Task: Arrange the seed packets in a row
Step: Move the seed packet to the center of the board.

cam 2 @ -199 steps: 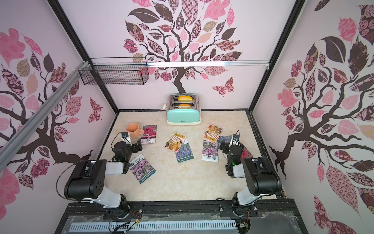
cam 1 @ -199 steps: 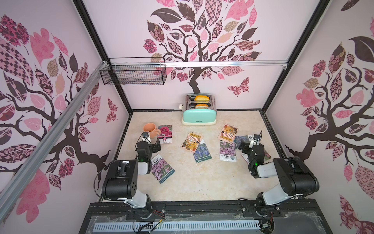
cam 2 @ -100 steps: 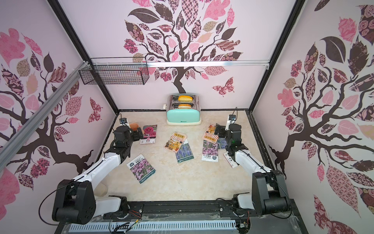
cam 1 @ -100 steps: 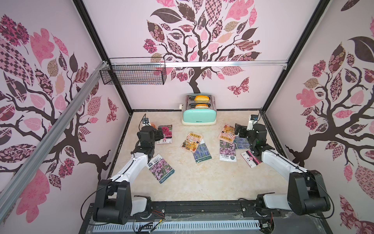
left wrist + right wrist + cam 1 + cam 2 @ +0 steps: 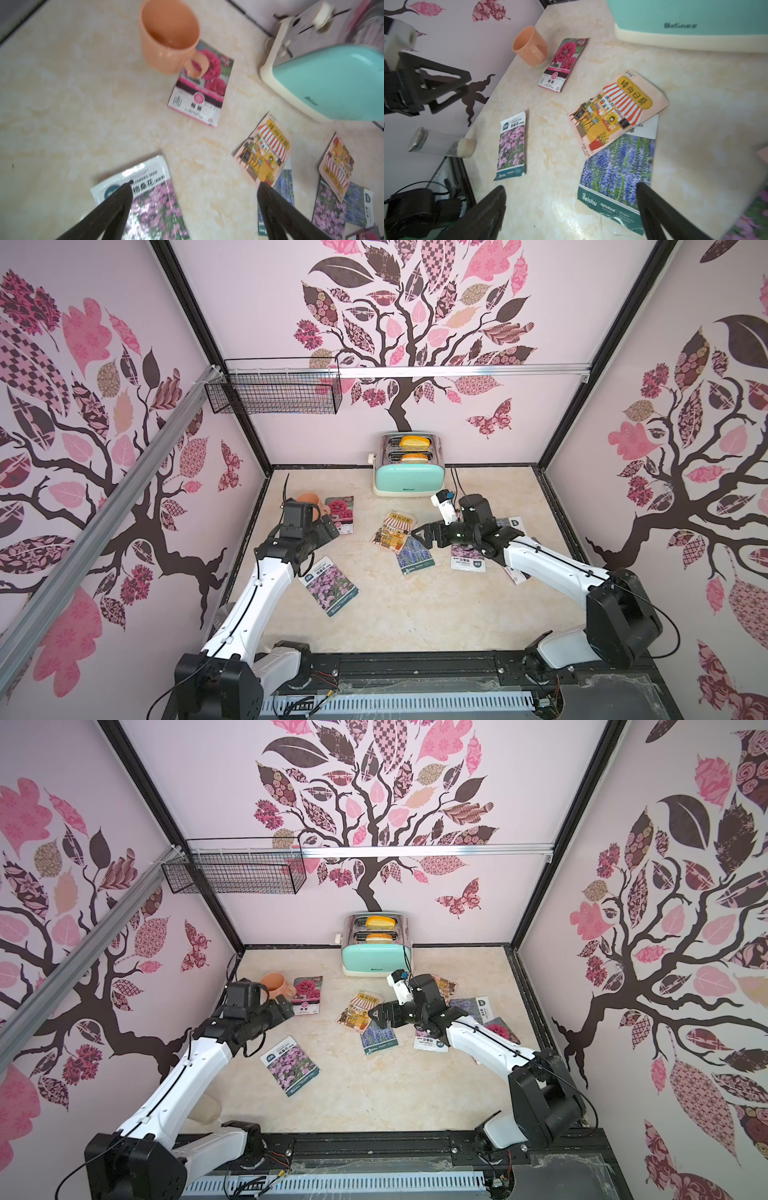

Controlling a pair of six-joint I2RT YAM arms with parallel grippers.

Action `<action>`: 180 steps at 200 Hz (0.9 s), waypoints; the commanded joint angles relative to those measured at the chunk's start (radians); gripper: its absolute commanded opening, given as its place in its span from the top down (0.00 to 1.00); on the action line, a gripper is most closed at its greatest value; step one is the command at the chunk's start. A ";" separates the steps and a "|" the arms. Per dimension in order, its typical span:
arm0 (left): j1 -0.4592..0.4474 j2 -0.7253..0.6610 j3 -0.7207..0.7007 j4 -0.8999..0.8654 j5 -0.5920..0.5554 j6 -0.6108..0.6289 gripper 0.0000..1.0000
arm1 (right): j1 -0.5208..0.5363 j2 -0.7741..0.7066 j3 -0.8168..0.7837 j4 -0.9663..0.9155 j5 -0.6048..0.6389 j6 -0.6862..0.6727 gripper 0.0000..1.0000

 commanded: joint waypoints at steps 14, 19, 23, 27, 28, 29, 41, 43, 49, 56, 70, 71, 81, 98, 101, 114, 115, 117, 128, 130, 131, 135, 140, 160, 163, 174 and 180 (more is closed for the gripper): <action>0.040 -0.112 -0.124 -0.091 -0.026 -0.153 0.06 | 0.142 0.136 0.083 -0.082 -0.095 0.011 0.03; 0.054 -0.117 -0.132 -0.092 -0.022 -0.154 0.06 | 0.160 0.168 0.103 -0.096 -0.094 0.012 0.03; 0.065 -0.120 -0.136 -0.099 -0.017 -0.156 0.07 | 0.173 0.192 0.117 -0.105 -0.098 0.014 0.04; 0.077 -0.122 -0.140 -0.104 -0.013 -0.158 0.08 | 0.184 0.215 0.131 -0.109 -0.105 0.014 0.05; 0.080 -0.123 -0.141 -0.105 -0.011 -0.158 0.08 | 0.187 0.221 0.134 -0.109 -0.107 0.015 0.05; 0.083 -0.122 -0.142 -0.107 -0.011 -0.159 0.09 | 0.190 0.226 0.137 -0.109 -0.109 0.015 0.05; 0.132 -0.117 -0.157 -0.103 0.035 -0.160 0.10 | 0.219 0.282 0.166 -0.104 -0.121 0.016 0.06; 0.139 -0.116 -0.160 -0.098 0.046 -0.158 0.10 | 0.223 0.290 0.170 -0.101 -0.120 0.019 0.07; 0.157 -0.110 -0.170 -0.089 0.065 -0.153 0.10 | 0.234 0.310 0.180 -0.093 -0.120 0.021 0.07; 0.172 -0.097 -0.176 -0.086 0.076 -0.154 0.11 | 0.244 0.334 0.197 -0.091 -0.122 0.021 0.09; 0.189 -0.069 -0.186 -0.076 0.090 -0.151 0.14 | 0.255 0.369 0.223 -0.081 -0.110 0.034 0.11; 0.190 -0.068 -0.188 -0.073 0.091 -0.151 0.14 | 0.256 0.371 0.224 -0.080 -0.111 0.035 0.11; 0.202 -0.052 -0.199 -0.057 0.099 -0.153 0.15 | 0.261 0.395 0.244 -0.078 -0.125 0.034 0.13; 0.258 -0.027 -0.243 0.005 0.172 -0.166 0.17 | 0.270 0.435 0.279 -0.093 -0.128 0.028 0.16; 0.268 -0.023 -0.253 0.020 0.190 -0.169 0.17 | 0.271 0.444 0.286 -0.096 -0.129 0.027 0.17; 0.312 -0.005 -0.280 0.045 0.223 -0.179 0.19 | 0.280 0.471 0.313 -0.106 -0.123 0.022 0.19; 0.313 -0.004 -0.280 0.045 0.223 -0.178 0.19 | 0.281 0.474 0.315 -0.106 -0.123 0.021 0.20; 0.314 -0.002 -0.282 0.046 0.220 -0.178 0.19 | 0.282 0.478 0.319 -0.109 -0.123 0.018 0.20; 0.322 0.006 -0.290 0.051 0.216 -0.174 0.20 | 0.288 0.501 0.347 -0.122 -0.124 0.008 0.22; 0.322 0.006 -0.291 0.053 0.217 -0.172 0.20 | 0.288 0.505 0.352 -0.124 -0.122 0.008 0.22; 0.322 0.006 -0.291 0.055 0.217 -0.173 0.20 | 0.288 0.507 0.354 -0.124 -0.121 0.008 0.22; 0.323 0.008 -0.293 0.060 0.217 -0.172 0.19 | 0.289 0.515 0.363 -0.127 -0.120 0.009 0.24; 0.322 0.010 -0.296 0.064 0.216 -0.173 0.20 | 0.290 0.528 0.377 -0.129 -0.126 0.008 0.26; 0.324 0.026 -0.296 0.068 0.210 -0.164 0.20 | 0.298 0.575 0.432 -0.148 -0.132 0.005 0.31; 0.324 0.030 -0.296 0.069 0.210 -0.163 0.20 | 0.301 0.580 0.440 -0.151 -0.134 0.004 0.32; 0.324 0.039 -0.297 0.072 0.204 -0.159 0.20 | 0.308 0.597 0.458 -0.156 -0.127 -0.001 0.33; 0.324 0.045 -0.300 0.075 0.198 -0.158 0.20 | 0.312 0.603 0.466 -0.157 -0.123 0.000 0.34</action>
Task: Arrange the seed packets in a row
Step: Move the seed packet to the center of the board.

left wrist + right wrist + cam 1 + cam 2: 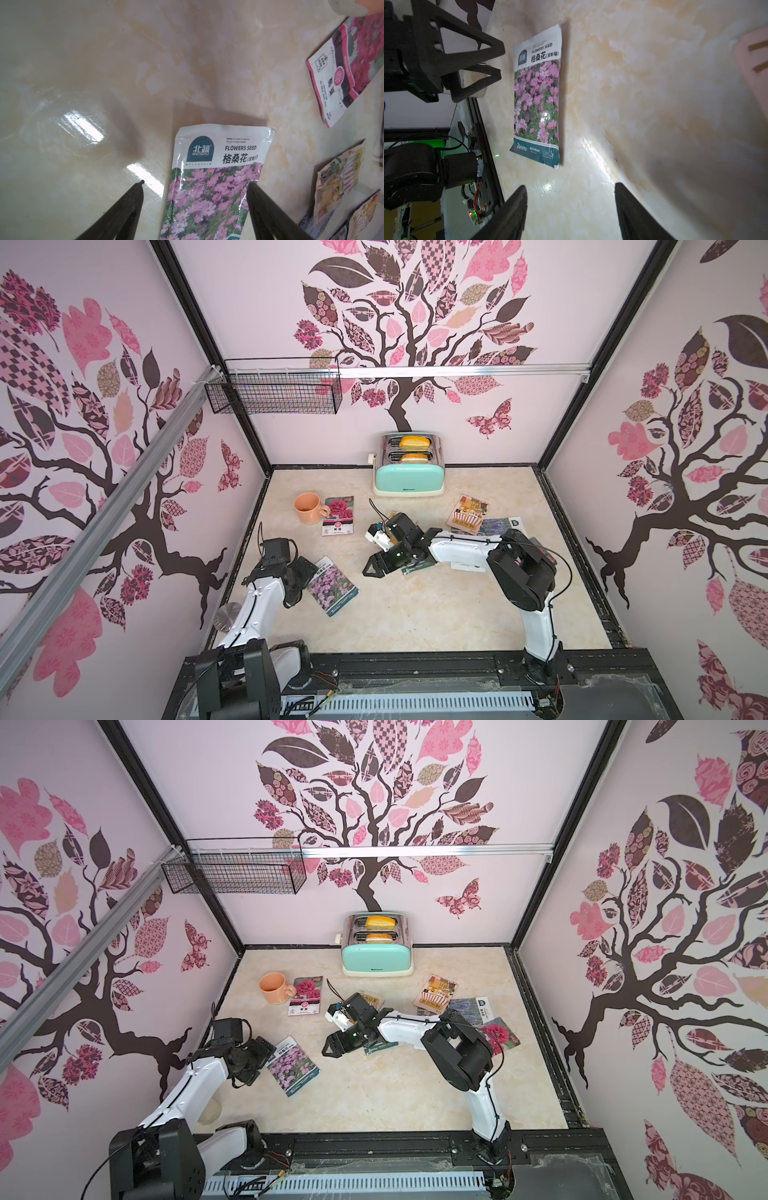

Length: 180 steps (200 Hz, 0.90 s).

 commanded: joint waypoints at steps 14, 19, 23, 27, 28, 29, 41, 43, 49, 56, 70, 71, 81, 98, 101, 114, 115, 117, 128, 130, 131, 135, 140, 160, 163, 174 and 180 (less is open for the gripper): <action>0.007 0.030 -0.014 0.053 -0.004 0.006 0.21 | 0.026 0.042 0.070 -0.046 -0.005 -0.014 0.36; 0.007 0.036 -0.018 0.061 -0.002 0.005 0.22 | 0.030 0.048 0.075 -0.048 -0.001 -0.014 0.36; 0.007 0.040 -0.019 0.066 -0.001 0.003 0.22 | 0.033 0.052 0.079 -0.048 0.001 -0.015 0.36; 0.007 0.044 -0.020 0.069 -0.001 0.002 0.22 | 0.036 0.057 0.083 -0.048 0.000 -0.014 0.36; 0.008 0.045 -0.020 0.070 0.001 0.001 0.23 | 0.038 0.058 0.084 -0.048 0.000 -0.014 0.36; 0.007 0.046 -0.020 0.070 0.002 0.000 0.23 | 0.038 0.059 0.085 -0.048 0.000 -0.014 0.36; 0.007 0.065 -0.020 0.087 0.007 -0.001 0.24 | 0.049 0.076 0.098 -0.049 0.004 -0.014 0.37; 0.008 0.068 -0.021 0.088 0.007 -0.001 0.24 | 0.050 0.078 0.100 -0.049 0.003 -0.014 0.37; 0.007 0.078 -0.020 0.094 0.009 -0.003 0.24 | 0.055 0.088 0.108 -0.051 0.001 -0.016 0.37; 0.007 0.091 -0.019 0.103 0.021 0.004 0.25 | 0.063 0.098 0.117 -0.053 -0.003 -0.021 0.38; 0.007 0.122 -0.011 0.104 0.035 0.005 0.26 | 0.085 0.117 0.140 -0.070 0.001 -0.047 0.38; 0.007 0.123 -0.011 0.106 0.035 0.005 0.26 | 0.086 0.119 0.142 -0.070 0.003 -0.048 0.38; 0.007 0.134 -0.017 0.123 0.039 0.000 0.27 | 0.099 0.135 0.159 -0.082 0.014 -0.052 0.38; 0.007 0.143 -0.022 0.132 0.034 0.001 0.27 | 0.111 0.167 0.179 -0.075 0.011 -0.037 0.40; 0.007 0.145 -0.022 0.132 0.032 0.002 0.27 | 0.111 0.171 0.182 -0.076 0.010 -0.035 0.40; 0.007 0.149 -0.022 0.130 0.023 0.010 0.28 | 0.114 0.187 0.189 -0.065 0.007 -0.025 0.42; 0.007 0.150 -0.022 0.130 0.022 0.010 0.28 | 0.114 0.187 0.189 -0.064 0.007 -0.024 0.42; 0.007 0.151 -0.022 0.130 0.020 0.011 0.28 | 0.114 0.189 0.189 -0.061 0.007 -0.022 0.42; 0.007 0.158 -0.020 0.133 0.012 0.014 0.28 | 0.115 0.196 0.189 -0.050 0.007 -0.016 0.44; 0.007 0.159 -0.021 0.134 0.012 0.015 0.29 | 0.115 0.196 0.189 -0.049 0.006 -0.015 0.44; 0.007 0.161 -0.021 0.134 0.012 0.015 0.29 | 0.115 0.197 0.189 -0.048 0.006 -0.015 0.44; 0.008 0.165 -0.020 0.136 0.010 0.015 0.29 | 0.117 0.199 0.190 -0.046 0.007 -0.014 0.45; 0.007 0.171 -0.017 0.139 0.012 0.015 0.31 | 0.118 0.202 0.193 -0.044 0.011 -0.012 0.47; 0.007 0.204 -0.012 0.162 0.015 0.011 0.37 | 0.124 0.213 0.201 -0.035 0.012 -0.001 0.51; 0.007 0.211 -0.010 0.164 0.019 0.013 0.38 | 0.125 0.215 0.201 -0.034 0.015 0.001 0.52; 0.007 0.231 -0.005 0.181 0.025 0.011 0.43 | 0.127 0.222 0.205 -0.024 0.021 0.011 0.60; 0.007 0.240 0.001 0.184 0.031 0.015 0.47 | 0.129 0.227 0.211 -0.024 0.019 0.013 0.63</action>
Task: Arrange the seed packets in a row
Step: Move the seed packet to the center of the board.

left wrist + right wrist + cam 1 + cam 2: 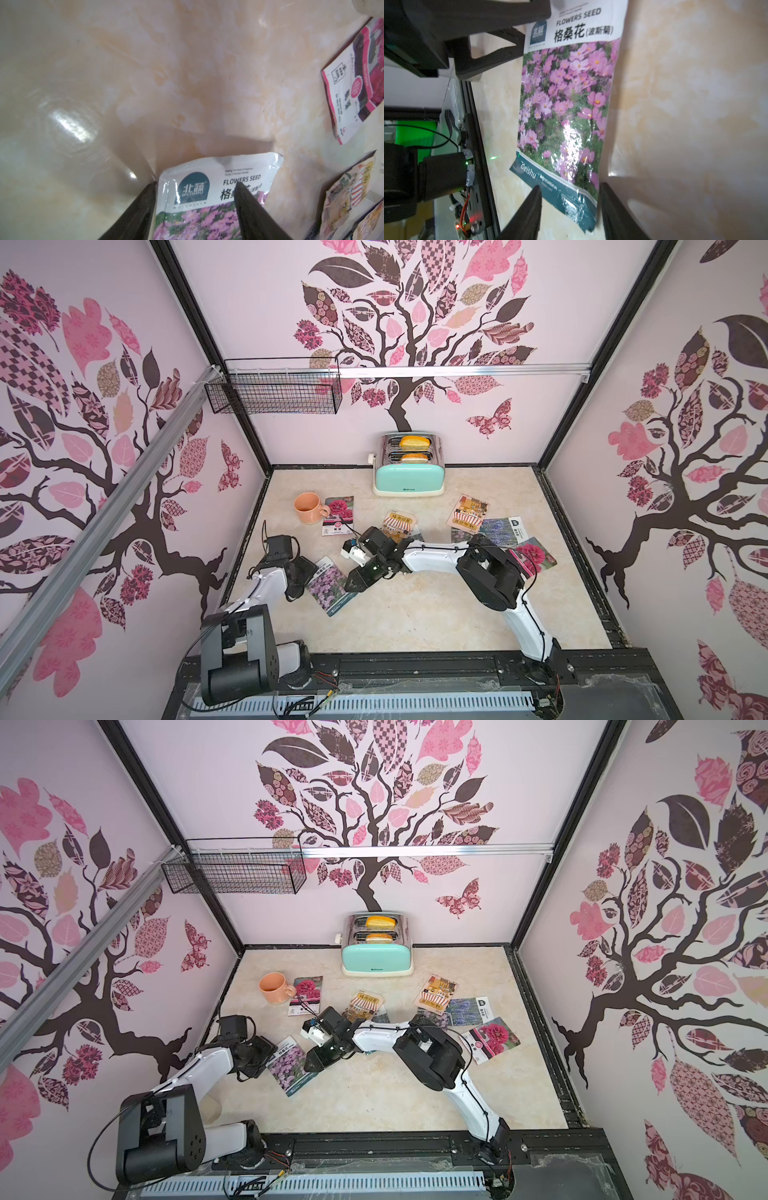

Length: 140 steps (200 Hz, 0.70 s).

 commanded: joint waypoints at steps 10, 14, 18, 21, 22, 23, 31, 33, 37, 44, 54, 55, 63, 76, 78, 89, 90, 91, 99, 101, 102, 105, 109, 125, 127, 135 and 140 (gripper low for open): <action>0.003 0.073 0.008 0.026 0.013 0.015 0.52 | 0.012 0.050 0.043 -0.013 0.016 0.022 0.67; 0.003 0.076 0.012 0.027 0.013 0.018 0.54 | 0.013 0.055 0.049 -0.015 0.017 0.024 0.69; 0.003 0.079 0.015 0.029 0.015 0.020 0.56 | 0.014 0.061 0.055 -0.019 0.018 0.024 0.70; 0.003 0.081 0.017 0.030 0.015 0.021 0.57 | 0.015 0.065 0.060 -0.021 0.018 0.024 0.71; 0.003 0.082 0.018 0.031 0.016 0.022 0.58 | 0.015 0.067 0.061 -0.022 0.018 0.025 0.71; 0.004 0.083 0.017 0.032 0.016 0.022 0.58 | 0.016 0.068 0.063 -0.022 0.018 0.025 0.71; 0.004 0.089 0.022 0.038 0.018 0.025 0.60 | 0.019 0.080 0.075 -0.025 0.019 0.031 0.74; 0.003 0.092 0.025 0.037 0.019 0.026 0.60 | 0.019 0.082 0.078 -0.024 0.017 0.033 0.75; 0.003 0.095 0.029 0.034 0.021 0.032 0.61 | 0.021 0.089 0.084 -0.023 0.014 0.035 0.76; 0.003 0.099 0.037 0.031 0.021 0.031 0.62 | 0.026 0.096 0.092 -0.023 0.013 0.038 0.79; 0.003 0.102 0.040 0.031 0.020 0.032 0.62 | 0.033 0.107 0.111 -0.031 0.019 0.037 0.83; 0.003 0.102 0.041 0.031 0.020 0.033 0.62 | 0.034 0.108 0.113 -0.032 0.019 0.036 0.83; 0.003 0.101 0.044 0.030 0.018 0.031 0.62 | 0.038 0.117 0.127 -0.034 0.018 0.036 0.85; 0.003 0.098 0.054 0.028 0.010 0.033 0.62 | 0.045 0.128 0.155 -0.040 0.030 0.039 0.87; 0.003 0.097 0.056 0.028 0.009 0.033 0.62 | 0.046 0.129 0.159 -0.041 0.030 0.039 0.87; 0.003 0.098 0.071 0.018 -0.007 0.038 0.62 | 0.049 0.143 0.187 -0.053 0.023 0.039 0.87; 0.003 0.098 0.071 0.017 -0.008 0.040 0.62 | 0.049 0.144 0.189 -0.053 0.022 0.039 0.87; 0.003 0.098 0.072 0.016 -0.010 0.040 0.62 | 0.049 0.144 0.191 -0.055 0.021 0.040 0.87; 0.003 0.100 0.082 0.008 -0.018 0.045 0.62 | 0.051 0.150 0.204 -0.059 0.022 0.044 0.86; 0.003 0.101 0.084 0.007 -0.021 0.046 0.62 | 0.051 0.153 0.207 -0.060 0.022 0.044 0.85; 0.004 0.101 0.084 0.007 -0.021 0.046 0.62 | 0.051 0.153 0.208 -0.060 0.021 0.044 0.85; 0.003 0.101 0.089 0.003 -0.023 0.049 0.62 | 0.052 0.156 0.215 -0.063 0.021 0.044 0.85; 0.003 0.101 0.093 -0.001 -0.026 0.052 0.62 | 0.052 0.159 0.221 -0.066 0.021 0.042 0.85; 0.005 0.093 0.100 -0.016 -0.041 0.062 0.63 | 0.054 0.170 0.243 -0.081 0.032 0.037 0.86; 0.005 0.091 0.100 -0.015 -0.042 0.062 0.63 | 0.054 0.173 0.246 -0.081 0.032 0.035 0.86; 0.006 0.085 0.099 -0.016 -0.048 0.061 0.63 | 0.054 0.182 0.265 -0.085 0.030 0.035 0.86; 0.006 0.082 0.100 -0.015 -0.053 0.061 0.62 | 0.055 0.189 0.279 -0.090 0.029 0.037 0.86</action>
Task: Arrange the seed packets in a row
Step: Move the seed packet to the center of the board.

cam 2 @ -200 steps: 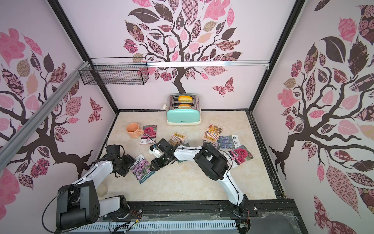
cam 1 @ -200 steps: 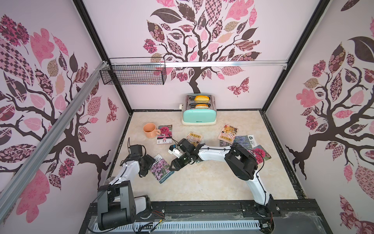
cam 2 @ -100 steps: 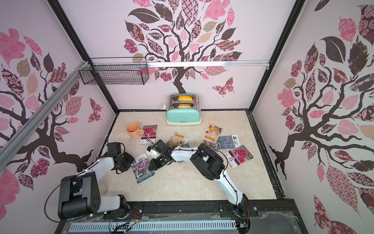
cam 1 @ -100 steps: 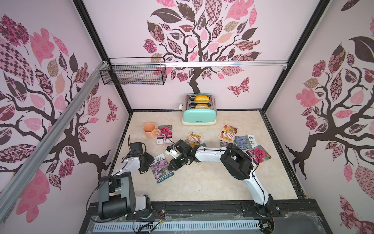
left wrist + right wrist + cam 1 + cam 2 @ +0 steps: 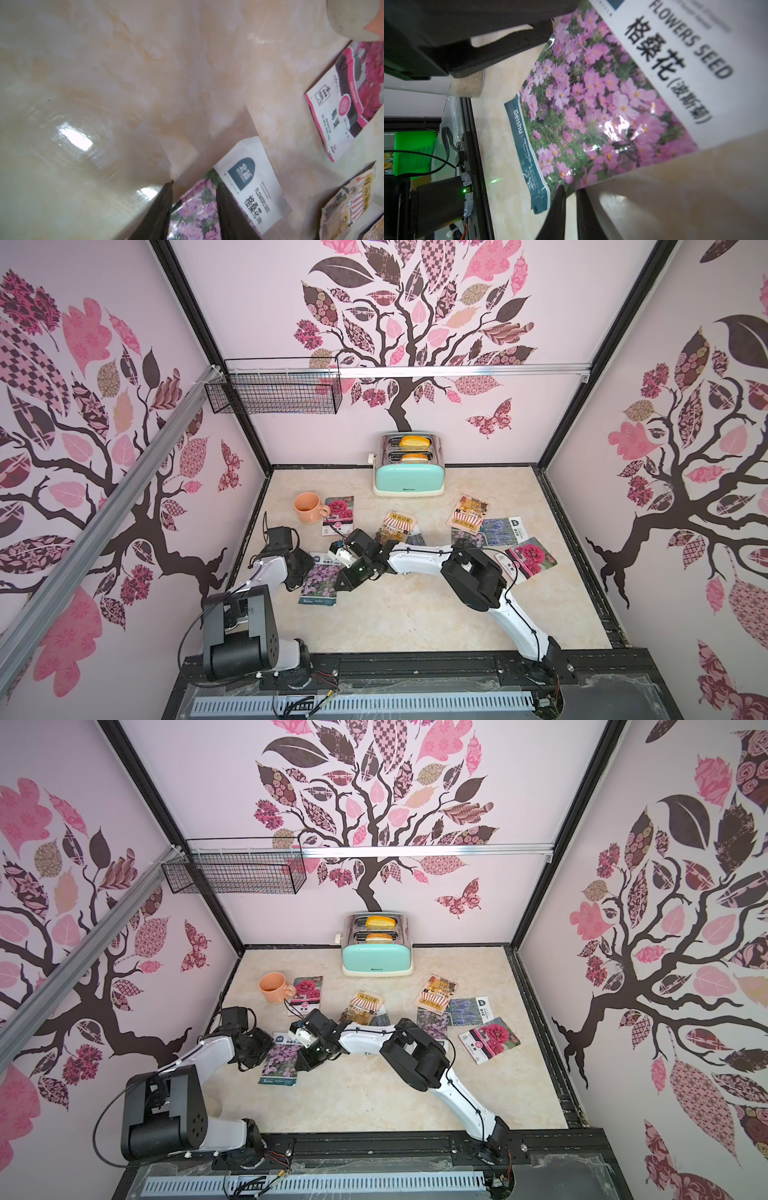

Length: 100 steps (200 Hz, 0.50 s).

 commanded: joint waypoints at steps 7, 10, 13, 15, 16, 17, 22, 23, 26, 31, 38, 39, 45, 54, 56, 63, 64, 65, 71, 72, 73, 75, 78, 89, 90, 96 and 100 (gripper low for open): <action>0.003 -0.016 0.015 -0.034 -0.030 0.021 0.61 | 0.010 0.049 0.077 -0.058 0.017 0.000 0.86; 0.003 -0.016 0.015 -0.035 -0.031 0.021 0.61 | 0.011 0.054 0.084 -0.061 0.016 0.001 0.87; 0.004 -0.018 0.017 -0.035 -0.034 0.023 0.60 | 0.012 0.057 0.090 -0.062 0.016 0.002 0.87; 0.004 -0.017 0.018 -0.035 -0.035 0.025 0.60 | 0.013 0.059 0.093 -0.062 0.016 0.003 0.87; 0.004 -0.017 0.018 -0.034 -0.036 0.024 0.59 | 0.014 0.059 0.094 -0.062 0.016 0.003 0.87; 0.004 -0.017 0.019 -0.035 -0.037 0.026 0.59 | 0.014 0.060 0.096 -0.062 0.016 0.003 0.87; 0.005 -0.016 0.022 -0.036 -0.042 0.030 0.59 | 0.017 0.064 0.100 -0.060 0.016 0.004 0.87; 0.005 -0.015 0.024 -0.037 -0.042 0.031 0.59 | 0.017 0.065 0.102 -0.059 0.017 0.005 0.87; 0.007 -0.013 0.027 -0.038 -0.046 0.033 0.59 | 0.019 0.065 0.104 -0.058 0.015 0.004 0.87; 0.010 -0.009 0.033 -0.044 -0.051 0.039 0.58 | 0.022 0.066 0.108 -0.056 0.014 0.001 0.87; 0.019 -0.001 0.040 -0.050 -0.052 0.046 0.56 | 0.025 0.066 0.112 -0.055 0.023 0.004 0.87; 0.021 0.000 0.041 -0.050 -0.052 0.047 0.56 | 0.025 0.066 0.113 -0.054 0.023 0.005 0.87; 0.032 0.007 0.044 -0.052 -0.048 0.051 0.55 | 0.026 0.066 0.111 -0.046 0.021 0.009 0.88; 0.056 0.017 0.046 -0.051 -0.040 0.055 0.54 | 0.027 0.067 0.112 -0.032 0.015 0.016 0.87; 0.062 0.019 0.046 -0.050 -0.038 0.054 0.54 | 0.028 0.066 0.113 -0.030 0.014 0.018 0.87; 0.082 0.023 0.041 -0.034 -0.027 0.055 0.54 | 0.030 0.067 0.121 -0.025 0.012 0.022 0.87; 0.085 0.023 0.041 -0.032 -0.025 0.053 0.54 | 0.030 0.066 0.121 -0.025 0.011 0.022 0.87; 0.088 0.023 0.040 -0.030 -0.023 0.053 0.54 | 0.031 0.066 0.122 -0.024 0.010 0.023 0.87; 0.102 0.029 0.041 -0.021 -0.007 0.054 0.53 | 0.033 0.096 0.133 -0.022 0.006 0.025 0.87; 0.104 0.029 0.041 -0.020 -0.004 0.055 0.52 | 0.033 0.099 0.134 -0.020 0.005 0.026 0.87; 0.106 0.030 0.041 -0.018 0.000 0.057 0.52 | 0.034 0.102 0.135 -0.020 0.004 0.026 0.87; 0.111 0.033 0.042 -0.015 0.005 0.060 0.51 | 0.034 0.104 0.140 -0.019 0.004 0.028 0.87; 0.115 0.035 0.047 -0.014 0.014 0.066 0.50 | 0.035 0.109 0.147 -0.019 0.003 0.030 0.87; 0.118 0.050 0.072 -0.028 0.011 0.096 0.49 | 0.042 0.125 0.177 -0.019 0.000 0.038 0.87; 0.118 0.051 0.074 -0.030 0.009 0.098 0.49 | 0.042 0.127 0.180 -0.019 0.001 0.039 0.87; 0.118 0.060 0.081 -0.030 0.004 0.099 0.49 | 0.046 0.138 0.200 -0.022 0.000 0.042 0.87; 0.119 0.064 0.083 -0.025 0.007 0.100 0.49 | 0.048 0.144 0.213 -0.024 0.002 0.043 0.87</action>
